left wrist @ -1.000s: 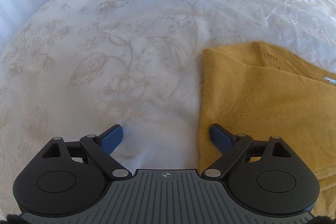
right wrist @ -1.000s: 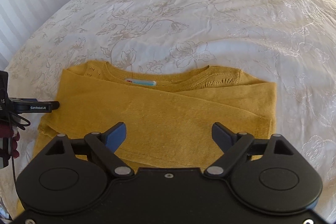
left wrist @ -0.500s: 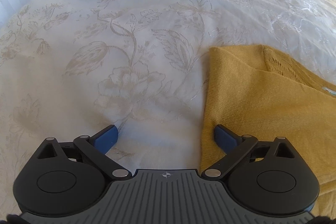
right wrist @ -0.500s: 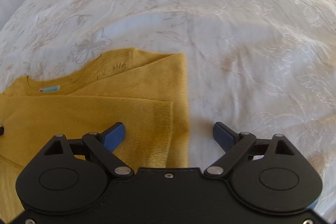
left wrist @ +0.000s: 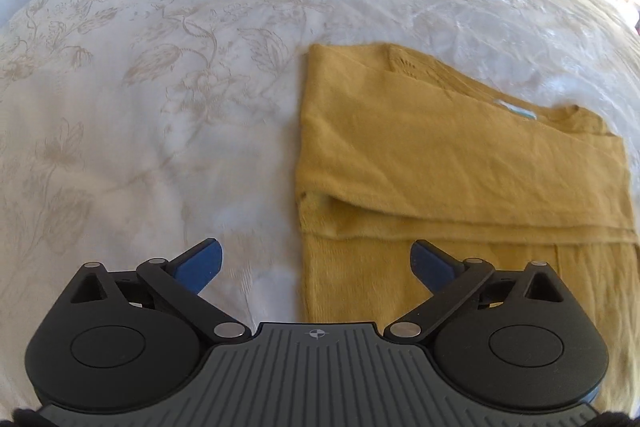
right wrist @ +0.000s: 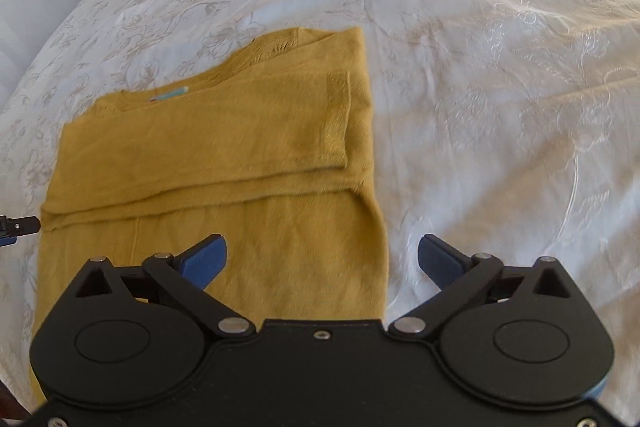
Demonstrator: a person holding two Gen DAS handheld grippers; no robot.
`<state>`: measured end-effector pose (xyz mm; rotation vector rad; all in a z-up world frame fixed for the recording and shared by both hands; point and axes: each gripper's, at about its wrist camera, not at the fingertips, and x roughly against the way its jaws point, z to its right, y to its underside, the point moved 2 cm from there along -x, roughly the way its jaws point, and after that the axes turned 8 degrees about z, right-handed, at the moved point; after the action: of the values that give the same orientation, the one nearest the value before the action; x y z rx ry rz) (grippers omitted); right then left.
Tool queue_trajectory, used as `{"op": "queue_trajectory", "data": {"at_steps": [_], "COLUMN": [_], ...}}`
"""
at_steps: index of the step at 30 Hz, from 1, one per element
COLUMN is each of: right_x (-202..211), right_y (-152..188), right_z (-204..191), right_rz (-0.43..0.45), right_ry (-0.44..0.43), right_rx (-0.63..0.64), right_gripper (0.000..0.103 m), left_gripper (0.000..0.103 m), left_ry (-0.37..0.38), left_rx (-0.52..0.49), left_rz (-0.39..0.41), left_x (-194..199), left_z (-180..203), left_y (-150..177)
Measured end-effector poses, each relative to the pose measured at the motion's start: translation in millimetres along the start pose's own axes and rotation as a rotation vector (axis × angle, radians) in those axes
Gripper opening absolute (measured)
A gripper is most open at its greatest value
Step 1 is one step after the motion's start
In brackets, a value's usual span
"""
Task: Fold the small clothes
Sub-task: 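Move both tools to the sweater hem and position fingers at it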
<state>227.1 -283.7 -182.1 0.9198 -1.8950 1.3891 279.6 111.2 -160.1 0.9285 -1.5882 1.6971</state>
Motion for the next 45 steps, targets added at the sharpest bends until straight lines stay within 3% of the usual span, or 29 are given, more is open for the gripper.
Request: {"op": "queue_trajectory", "data": {"at_steps": [9, 20, 26, 35, 45], "right_x": [38, 70, 78, 70, 65], "right_y": [52, 123, 156, 171, 175], "right_z": [-6, 10, 11, 8, 7], "right_rz": [-0.047, -0.166, -0.192, -0.169, -0.121], "right_ry": [-0.065, -0.107, -0.106, -0.058, -0.009], "right_rx": [0.101, 0.149, 0.121, 0.028, 0.046], "right_gripper": [0.102, 0.102, 0.102, 0.103, 0.103], "left_gripper": [0.102, 0.102, 0.102, 0.102, 0.102], "left_ry": [0.008, -0.011, 0.028, 0.132, 0.172], "left_rx": [-0.023, -0.004, -0.039, -0.126, -0.030], "left_rz": [-0.071, -0.149, -0.158, -0.139, -0.114], "left_x": [44, 75, 81, 81, 75], "left_z": [8, 5, 1, -6, -24], "left_y": [71, 145, 163, 184, 193]}}
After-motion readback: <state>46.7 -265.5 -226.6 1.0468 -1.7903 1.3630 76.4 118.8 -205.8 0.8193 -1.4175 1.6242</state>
